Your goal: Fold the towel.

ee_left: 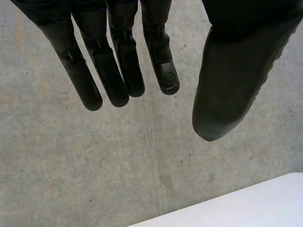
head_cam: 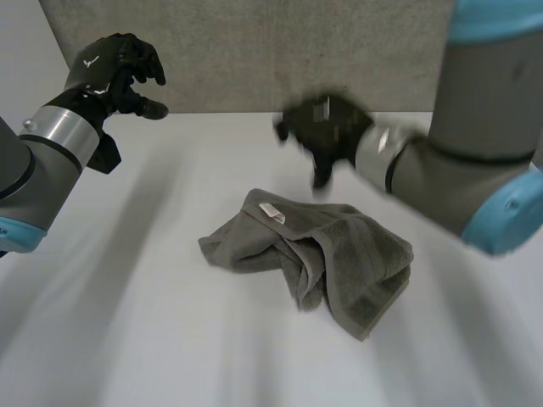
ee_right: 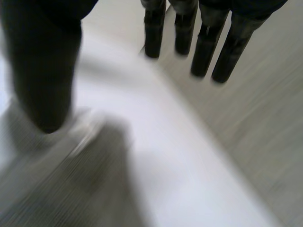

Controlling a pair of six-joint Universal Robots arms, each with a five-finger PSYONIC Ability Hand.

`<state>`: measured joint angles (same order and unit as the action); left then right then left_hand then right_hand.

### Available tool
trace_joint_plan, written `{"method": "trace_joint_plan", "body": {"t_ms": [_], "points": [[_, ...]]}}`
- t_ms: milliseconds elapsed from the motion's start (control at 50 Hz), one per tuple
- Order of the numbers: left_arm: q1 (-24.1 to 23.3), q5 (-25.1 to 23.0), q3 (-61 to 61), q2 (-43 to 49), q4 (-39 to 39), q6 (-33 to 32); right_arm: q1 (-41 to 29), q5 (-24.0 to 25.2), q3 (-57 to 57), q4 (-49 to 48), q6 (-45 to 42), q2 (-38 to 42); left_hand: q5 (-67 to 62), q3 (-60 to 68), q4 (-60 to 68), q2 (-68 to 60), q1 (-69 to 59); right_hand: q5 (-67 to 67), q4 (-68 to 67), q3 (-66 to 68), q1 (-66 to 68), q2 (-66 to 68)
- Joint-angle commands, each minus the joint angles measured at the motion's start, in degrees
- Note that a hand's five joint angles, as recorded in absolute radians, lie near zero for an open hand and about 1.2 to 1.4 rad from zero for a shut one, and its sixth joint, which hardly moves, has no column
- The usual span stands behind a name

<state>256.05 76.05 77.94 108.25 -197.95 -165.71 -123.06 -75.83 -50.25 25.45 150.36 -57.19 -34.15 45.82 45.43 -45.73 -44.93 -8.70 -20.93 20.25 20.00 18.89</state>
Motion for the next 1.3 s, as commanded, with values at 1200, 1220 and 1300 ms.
{"method": "trace_joint_plan", "body": {"t_ms": [1200, 1220, 1300], "points": [[-8.37, 11.49, -3.85, -7.97, 29.38, -8.32, 8.63, -19.62, -29.64, -22.91, 22.17, -25.08, 32.93, -34.60, -34.21, 34.51, 33.71, 8.70, 10.93, -10.25, -10.00, -8.89], [-8.37, 11.49, -3.84, -7.97, 29.38, -8.32, 8.63, -19.62, -29.64, -22.91, 22.17, -25.08, 32.93, -34.60, -34.21, 34.51, 33.71, 8.70, 10.93, -10.25, -10.00, -8.89], [-8.63, 10.88, -3.23, -6.83, 28.50, -8.41, 8.36, -13.76, -30.43, -20.02, 13.69, -24.12, 32.59, -34.26, -33.88, 34.17, 33.37, 8.70, 10.93, -10.25, -10.00, -8.89]]}}
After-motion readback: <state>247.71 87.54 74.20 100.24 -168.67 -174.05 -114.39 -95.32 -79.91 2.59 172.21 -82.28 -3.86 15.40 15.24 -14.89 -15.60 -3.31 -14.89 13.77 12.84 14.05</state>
